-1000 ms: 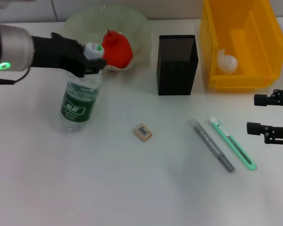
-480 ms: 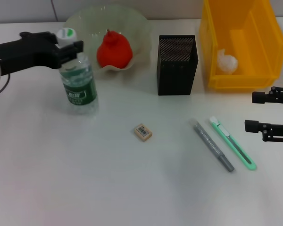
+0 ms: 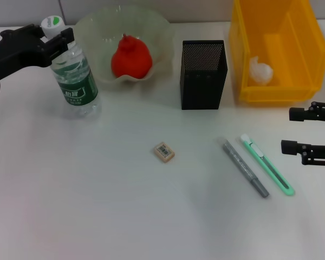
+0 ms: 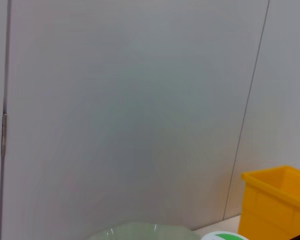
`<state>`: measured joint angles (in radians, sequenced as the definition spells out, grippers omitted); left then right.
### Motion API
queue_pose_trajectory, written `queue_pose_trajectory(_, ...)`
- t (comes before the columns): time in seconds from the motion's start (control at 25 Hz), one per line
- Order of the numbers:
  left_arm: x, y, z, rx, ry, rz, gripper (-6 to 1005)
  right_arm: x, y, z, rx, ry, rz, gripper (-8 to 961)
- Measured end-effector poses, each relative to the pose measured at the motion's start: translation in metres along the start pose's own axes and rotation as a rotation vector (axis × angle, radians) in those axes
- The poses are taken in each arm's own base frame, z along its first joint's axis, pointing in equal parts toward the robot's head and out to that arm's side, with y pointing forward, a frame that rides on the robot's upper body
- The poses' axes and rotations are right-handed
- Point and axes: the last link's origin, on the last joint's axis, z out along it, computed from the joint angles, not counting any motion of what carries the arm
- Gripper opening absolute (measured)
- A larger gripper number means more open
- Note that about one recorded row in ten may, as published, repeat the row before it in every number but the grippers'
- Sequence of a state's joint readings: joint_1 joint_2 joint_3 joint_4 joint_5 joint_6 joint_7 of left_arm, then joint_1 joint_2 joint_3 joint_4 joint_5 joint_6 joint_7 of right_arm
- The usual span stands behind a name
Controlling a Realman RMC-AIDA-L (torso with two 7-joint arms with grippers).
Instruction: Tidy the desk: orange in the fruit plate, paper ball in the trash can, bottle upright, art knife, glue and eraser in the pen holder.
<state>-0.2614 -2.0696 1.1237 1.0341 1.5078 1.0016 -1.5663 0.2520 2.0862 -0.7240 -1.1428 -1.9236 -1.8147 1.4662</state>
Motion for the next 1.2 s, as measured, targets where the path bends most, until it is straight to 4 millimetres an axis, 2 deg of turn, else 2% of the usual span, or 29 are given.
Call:
queue_pose_trajectory(0.28, -0.011, 0.001, 0.008, -0.012, -0.018, 0.038, 499, 0.000, -0.001, 0.003, -0.005, -0.004, 0.008, 708)
queue_pose_trajectory(0.92, -0.014, 0.007, 0.009, -0.037, -0.021, 0.090, 546, -0.002, -0.004, 0.008, -0.016, -0.004, 0.006, 694)
queue_pose_trajectory(0.96, -0.013, 0.007, 0.008, -0.038, -0.016, 0.091, 776, -0.002, -0.005, 0.007, -0.016, -0.004, 0.005, 694)
queue_pose_trajectory(1.08, -0.009, 0.006, 0.005, -0.035, -0.006, 0.096, 815, -0.003, -0.005, 0.007, -0.018, -0.003, 0.003, 691)
queue_pose_trajectory(1.2, -0.002, 0.001, -0.009, -0.024, 0.025, 0.108, 853, -0.008, -0.005, 0.009, -0.035, -0.004, 0.018, 689)
